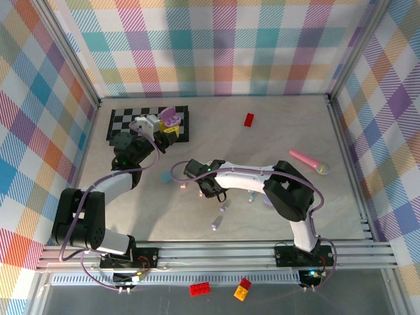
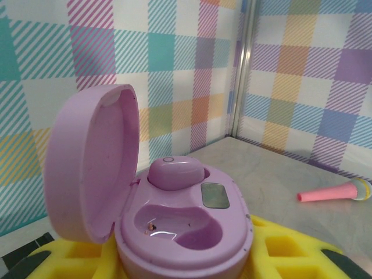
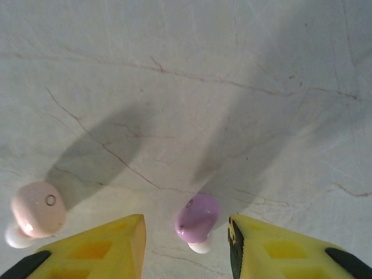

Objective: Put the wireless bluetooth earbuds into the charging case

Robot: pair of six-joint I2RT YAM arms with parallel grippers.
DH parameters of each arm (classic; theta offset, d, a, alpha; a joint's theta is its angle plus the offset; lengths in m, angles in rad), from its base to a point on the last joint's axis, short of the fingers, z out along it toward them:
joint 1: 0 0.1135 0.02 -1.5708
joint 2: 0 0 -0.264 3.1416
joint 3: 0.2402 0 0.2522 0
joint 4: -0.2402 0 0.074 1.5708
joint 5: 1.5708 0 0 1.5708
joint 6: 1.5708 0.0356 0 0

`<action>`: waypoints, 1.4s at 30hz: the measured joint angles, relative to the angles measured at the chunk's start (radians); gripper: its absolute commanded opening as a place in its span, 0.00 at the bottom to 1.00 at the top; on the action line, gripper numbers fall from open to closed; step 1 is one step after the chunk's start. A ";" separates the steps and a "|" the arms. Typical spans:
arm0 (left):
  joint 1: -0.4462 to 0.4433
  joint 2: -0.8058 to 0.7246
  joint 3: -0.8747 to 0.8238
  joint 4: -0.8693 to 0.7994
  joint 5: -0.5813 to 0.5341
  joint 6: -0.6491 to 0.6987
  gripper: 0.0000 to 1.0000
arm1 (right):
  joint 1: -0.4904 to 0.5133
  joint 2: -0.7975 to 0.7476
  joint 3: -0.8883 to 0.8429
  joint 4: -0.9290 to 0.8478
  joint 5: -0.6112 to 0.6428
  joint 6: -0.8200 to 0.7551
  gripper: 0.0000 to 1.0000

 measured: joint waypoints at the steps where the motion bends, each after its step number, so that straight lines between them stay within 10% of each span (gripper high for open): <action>1: 0.000 0.000 0.000 0.000 -0.001 -0.002 0.38 | 0.005 0.010 0.008 -0.014 0.013 -0.003 0.39; 42: 0.001 0.000 0.000 0.000 0.000 -0.018 0.38 | 0.006 0.077 0.082 -0.049 0.019 -0.074 0.28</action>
